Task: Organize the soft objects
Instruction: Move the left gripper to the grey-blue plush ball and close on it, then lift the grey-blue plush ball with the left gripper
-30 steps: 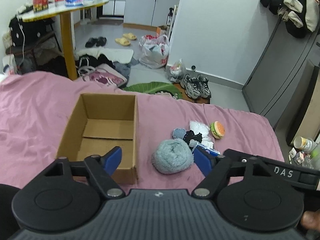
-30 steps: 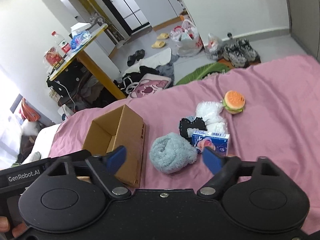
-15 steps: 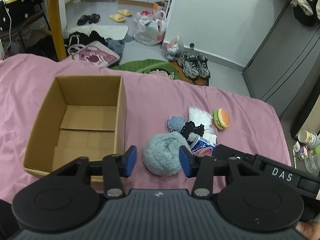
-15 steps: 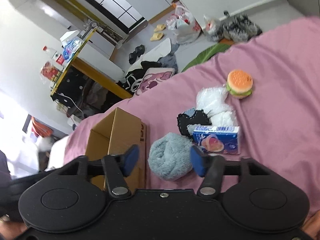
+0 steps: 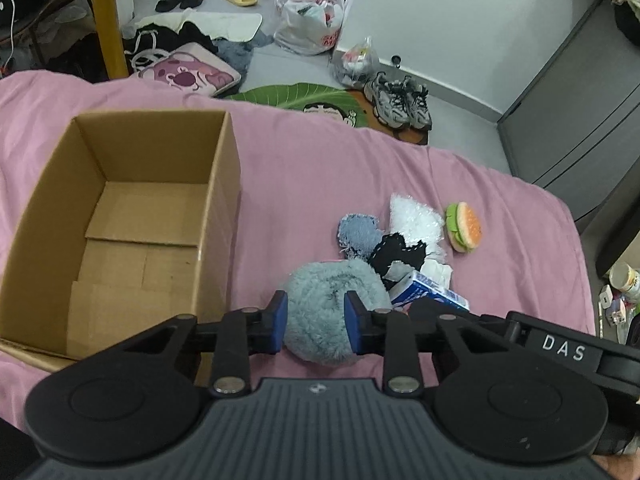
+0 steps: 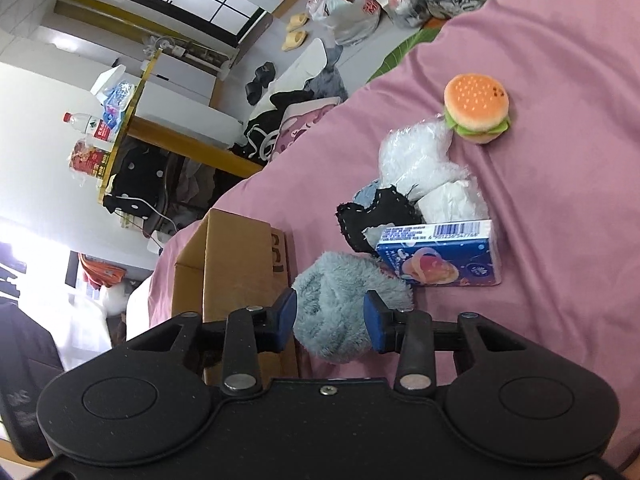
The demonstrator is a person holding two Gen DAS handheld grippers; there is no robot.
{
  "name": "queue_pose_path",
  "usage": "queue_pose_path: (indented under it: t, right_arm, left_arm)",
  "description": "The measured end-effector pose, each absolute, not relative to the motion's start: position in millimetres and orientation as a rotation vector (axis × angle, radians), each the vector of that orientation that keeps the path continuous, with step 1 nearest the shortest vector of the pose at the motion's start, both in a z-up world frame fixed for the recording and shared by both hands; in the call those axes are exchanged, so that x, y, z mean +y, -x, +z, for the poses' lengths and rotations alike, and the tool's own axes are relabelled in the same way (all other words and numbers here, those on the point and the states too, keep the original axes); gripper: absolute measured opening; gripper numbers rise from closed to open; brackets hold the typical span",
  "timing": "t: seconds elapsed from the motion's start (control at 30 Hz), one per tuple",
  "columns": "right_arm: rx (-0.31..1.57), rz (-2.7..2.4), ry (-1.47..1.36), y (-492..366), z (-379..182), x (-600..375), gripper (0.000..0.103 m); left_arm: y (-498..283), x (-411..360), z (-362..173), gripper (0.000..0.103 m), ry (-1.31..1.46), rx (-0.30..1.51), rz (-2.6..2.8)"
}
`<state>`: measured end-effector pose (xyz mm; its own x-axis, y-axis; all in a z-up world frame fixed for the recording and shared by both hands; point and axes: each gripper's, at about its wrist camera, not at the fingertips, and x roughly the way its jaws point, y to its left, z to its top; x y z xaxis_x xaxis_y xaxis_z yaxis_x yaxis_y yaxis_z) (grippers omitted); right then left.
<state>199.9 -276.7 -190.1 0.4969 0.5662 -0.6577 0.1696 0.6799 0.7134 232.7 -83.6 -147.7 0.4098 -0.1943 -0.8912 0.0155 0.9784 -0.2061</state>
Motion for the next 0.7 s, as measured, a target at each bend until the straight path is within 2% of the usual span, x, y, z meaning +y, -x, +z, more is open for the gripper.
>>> queue_pose_path:
  t: [0.6, 0.7]
  right_arm:
    - [1.101, 0.222, -0.930, -211, -211, -283, 0.041]
    - [1.102, 0.219, -0.920, -212, -211, -281, 0.041]
  left_arm:
    - [-248, -88, -189, 0.031, 0.248, 1.196, -0.105]
    - [-247, -85, -190, 0.024, 0.280, 1.191, -0.094]
